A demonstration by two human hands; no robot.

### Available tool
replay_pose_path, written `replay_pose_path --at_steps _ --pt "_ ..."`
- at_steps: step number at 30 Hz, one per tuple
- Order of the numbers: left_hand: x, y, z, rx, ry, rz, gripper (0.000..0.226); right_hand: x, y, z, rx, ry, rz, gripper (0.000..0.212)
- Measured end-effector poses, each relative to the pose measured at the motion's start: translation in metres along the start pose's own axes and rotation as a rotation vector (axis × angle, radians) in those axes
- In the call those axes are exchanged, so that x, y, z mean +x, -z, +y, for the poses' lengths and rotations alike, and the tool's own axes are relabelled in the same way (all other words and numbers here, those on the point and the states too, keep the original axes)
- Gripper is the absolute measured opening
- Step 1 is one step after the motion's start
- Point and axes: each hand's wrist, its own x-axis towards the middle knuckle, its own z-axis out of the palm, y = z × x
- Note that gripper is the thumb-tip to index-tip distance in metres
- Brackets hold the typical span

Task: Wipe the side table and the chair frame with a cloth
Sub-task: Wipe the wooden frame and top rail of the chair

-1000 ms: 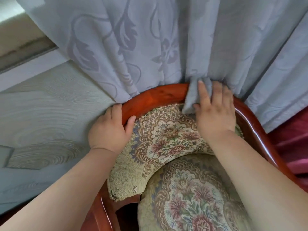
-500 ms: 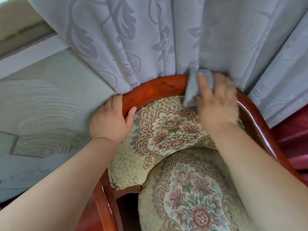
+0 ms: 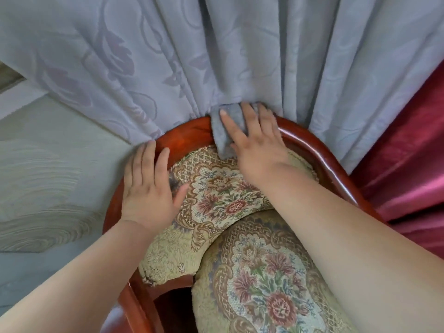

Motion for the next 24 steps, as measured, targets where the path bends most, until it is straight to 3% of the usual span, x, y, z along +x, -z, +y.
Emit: replay_pose_path --at_steps 4,8,11,14,19,24 --pt "0.078 0.018 0.041 -0.004 -0.216 0.000 0.073 -0.031 -0.011 0.040 -0.017 -0.157 0.039 0.100" --pt "0.150 0.024 0.100 0.166 -0.344 -0.132 0.082 -0.078 -0.021 0.083 -0.023 -0.416 0.076 0.086" --pt "0.186 0.025 0.133 0.185 -0.556 -0.230 0.080 -0.111 -0.024 0.096 -0.018 -0.455 0.075 0.079" --pt "0.208 0.018 0.158 0.217 -0.670 -0.328 0.074 -0.124 -0.022 0.093 -0.011 -0.523 -0.010 0.086" --pt "0.204 0.000 0.170 0.274 -0.622 -0.142 0.073 -0.092 -0.014 0.086 0.032 -0.527 -0.120 0.099" --pt "0.203 -0.004 0.173 0.298 -0.600 -0.092 0.074 -0.084 -0.008 0.100 0.063 -0.456 -0.098 0.092"
